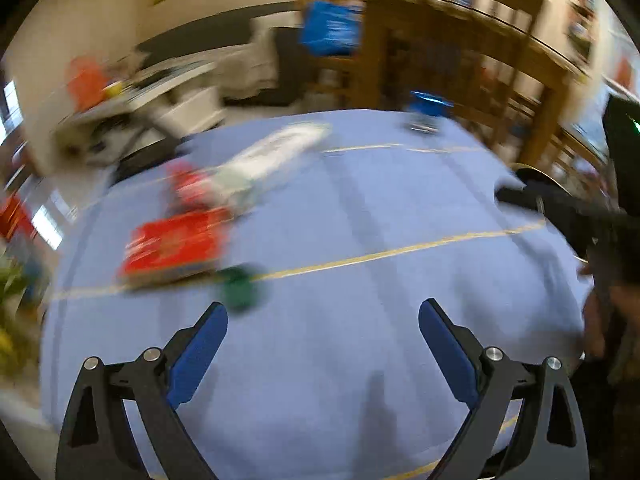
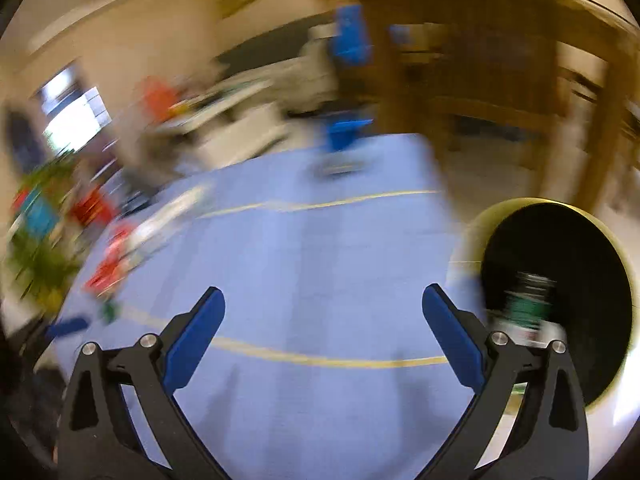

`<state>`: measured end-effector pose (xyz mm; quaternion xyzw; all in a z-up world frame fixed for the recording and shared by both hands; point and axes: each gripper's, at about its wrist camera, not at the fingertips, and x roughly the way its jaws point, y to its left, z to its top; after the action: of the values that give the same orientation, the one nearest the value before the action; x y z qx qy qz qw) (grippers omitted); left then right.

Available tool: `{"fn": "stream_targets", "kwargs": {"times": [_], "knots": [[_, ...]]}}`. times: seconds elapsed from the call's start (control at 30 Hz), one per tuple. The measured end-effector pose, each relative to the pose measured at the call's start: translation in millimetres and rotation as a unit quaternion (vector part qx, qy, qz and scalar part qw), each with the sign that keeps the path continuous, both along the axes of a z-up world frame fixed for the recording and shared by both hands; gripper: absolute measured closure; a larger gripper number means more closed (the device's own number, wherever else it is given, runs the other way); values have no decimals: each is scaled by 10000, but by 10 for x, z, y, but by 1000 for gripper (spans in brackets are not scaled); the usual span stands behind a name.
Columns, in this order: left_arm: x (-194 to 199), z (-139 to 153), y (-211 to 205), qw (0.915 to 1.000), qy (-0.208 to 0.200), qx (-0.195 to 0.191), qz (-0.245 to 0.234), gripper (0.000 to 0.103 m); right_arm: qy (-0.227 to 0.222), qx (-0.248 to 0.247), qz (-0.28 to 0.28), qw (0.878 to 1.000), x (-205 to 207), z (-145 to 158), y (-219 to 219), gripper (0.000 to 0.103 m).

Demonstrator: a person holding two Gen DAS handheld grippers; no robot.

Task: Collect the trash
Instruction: 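Move the right tool to the table and grasp the green bottle cap, then lift the bottle cap with the right tool while the left tool grasps the red snack wrapper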

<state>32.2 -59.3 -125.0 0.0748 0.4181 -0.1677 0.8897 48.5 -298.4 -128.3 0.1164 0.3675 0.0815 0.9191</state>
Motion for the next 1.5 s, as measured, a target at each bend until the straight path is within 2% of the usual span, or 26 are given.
{"fn": "stream_targets", "kwargs": {"times": [0.1,0.13,0.2,0.3,0.4,0.47,0.5,0.53,0.6,0.63,0.8,0.9,1.0,1.1,1.17,1.23,1.33,1.5], "knots": [[4,4,463,9992,17,-42,397,10,182,-345,915,9950,142,-79,934,10],[-5,3,616,9986,5,-63,529,10,256,-457,1267,9906,203,-82,1251,19],[-20,4,861,9973,-28,-103,722,9,257,-705,1614,9840,306,-38,1681,21],[23,3,1215,9944,12,-305,1011,8,324,-933,1816,9784,462,30,2038,21],[68,-1,1365,9923,79,-521,1119,8,538,-1268,1886,9723,624,-55,2315,23],[69,4,1407,9919,62,-612,1112,8,885,-1318,1967,9675,726,-202,2418,41],[68,3,1405,9920,39,-610,1105,8,986,-1309,1996,9661,736,-260,2432,45],[74,1,1403,9921,28,-609,1095,8,923,-1345,1985,9664,719,-277,2473,47],[62,-20,1403,9920,72,-668,1072,8,874,-1423,1977,9659,718,-293,2487,59],[75,-23,1396,9919,96,-706,1051,8,879,-1389,1982,9663,721,-283,2481,72],[199,4,1287,9935,58,-668,924,8,787,-1095,1900,9725,606,-191,2263,72],[328,21,1193,9945,61,-662,811,8,711,-863,1766,9779,481,-126,1958,72],[509,21,1070,9961,139,-654,575,7,681,-760,1438,9843,371,-107,1502,71],[719,1,960,9964,316,-698,371,7,662,-498,1037,9912,267,-101,987,71],[828,-1,857,9972,339,-589,316,7,616,-252,779,9947,201,-94,635,71],[894,22,784,9977,265,-482,408,7,536,6,569,9969,150,-100,339,71],[917,18,738,9963,356,-539,573,7,453,257,364,9980,95,-145,69,71],[858,43,750,9934,265,-536,977,7,399,433,433,9973,92,-218,-11,71]]}}
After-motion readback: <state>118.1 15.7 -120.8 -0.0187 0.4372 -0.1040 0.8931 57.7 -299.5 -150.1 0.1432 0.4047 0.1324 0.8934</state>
